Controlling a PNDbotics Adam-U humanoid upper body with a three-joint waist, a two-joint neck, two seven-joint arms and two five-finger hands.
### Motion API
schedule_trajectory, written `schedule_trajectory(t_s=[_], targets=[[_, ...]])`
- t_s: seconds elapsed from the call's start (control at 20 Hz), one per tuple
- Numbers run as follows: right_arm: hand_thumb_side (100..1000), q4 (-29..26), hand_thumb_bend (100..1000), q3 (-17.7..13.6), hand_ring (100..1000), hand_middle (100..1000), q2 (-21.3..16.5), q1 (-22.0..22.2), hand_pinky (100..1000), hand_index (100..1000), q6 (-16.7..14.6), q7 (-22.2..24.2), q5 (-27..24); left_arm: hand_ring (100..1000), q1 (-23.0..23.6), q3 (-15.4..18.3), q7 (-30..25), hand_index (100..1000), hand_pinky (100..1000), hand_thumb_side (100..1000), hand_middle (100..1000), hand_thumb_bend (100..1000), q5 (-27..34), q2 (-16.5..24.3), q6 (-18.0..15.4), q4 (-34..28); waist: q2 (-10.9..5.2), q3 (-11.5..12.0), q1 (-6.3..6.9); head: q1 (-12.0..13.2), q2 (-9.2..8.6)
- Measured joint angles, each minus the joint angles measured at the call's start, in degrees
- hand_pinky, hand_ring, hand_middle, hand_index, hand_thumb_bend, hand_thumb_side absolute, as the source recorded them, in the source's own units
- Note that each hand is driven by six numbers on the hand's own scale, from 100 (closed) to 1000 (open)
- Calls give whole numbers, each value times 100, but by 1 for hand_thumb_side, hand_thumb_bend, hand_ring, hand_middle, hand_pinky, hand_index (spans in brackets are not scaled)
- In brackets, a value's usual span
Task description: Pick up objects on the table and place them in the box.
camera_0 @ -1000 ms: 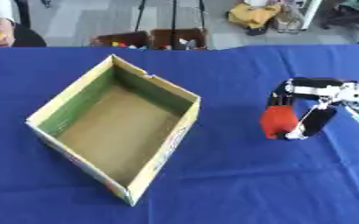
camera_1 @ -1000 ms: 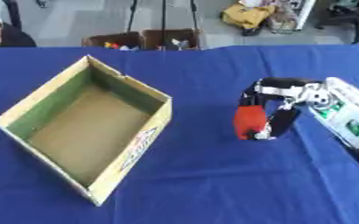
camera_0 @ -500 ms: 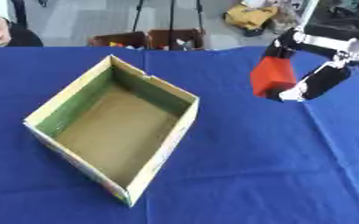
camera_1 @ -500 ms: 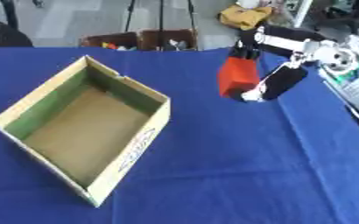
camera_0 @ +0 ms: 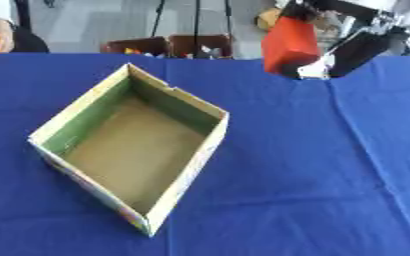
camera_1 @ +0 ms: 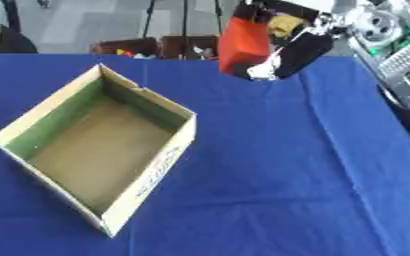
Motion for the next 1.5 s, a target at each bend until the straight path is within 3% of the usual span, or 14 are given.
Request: schedule_trajectory(t_s=[0.4, 0.7, 1.05, 1.5], targets=[[216, 386, 236, 193, 545, 363, 764, -687, 683, 418, 71, -4, 304, 721, -79, -33, -36, 919, 557, 1000, 829, 100, 67, 43, 35, 0, 0, 377, -206, -195, -69], [204, 849, 253, 307, 538, 354, 1451, -1054, 694, 412, 82, -21, 740, 718, -169, -67, -82, 918, 556, 1000, 828, 100, 96, 43, 36, 0, 7, 631, -243, -379, -138], [210, 1374, 243, 464, 538, 352, 2152, -1102, 694, 410, -10, -59, 1325, 716, -261, -71, -123, 918, 557, 1000, 827, 100, 121, 4, 77, 0, 31, 731, -309, -601, -232], [213, 2031, 237, 632, 538, 351, 2629, -1086, 701, 410, -270, -310, 1963, 712, -346, -101, -65, 915, 553, 1000, 823, 100, 294, -4, -64, 0, 70, 951, -320, -749, -301]])
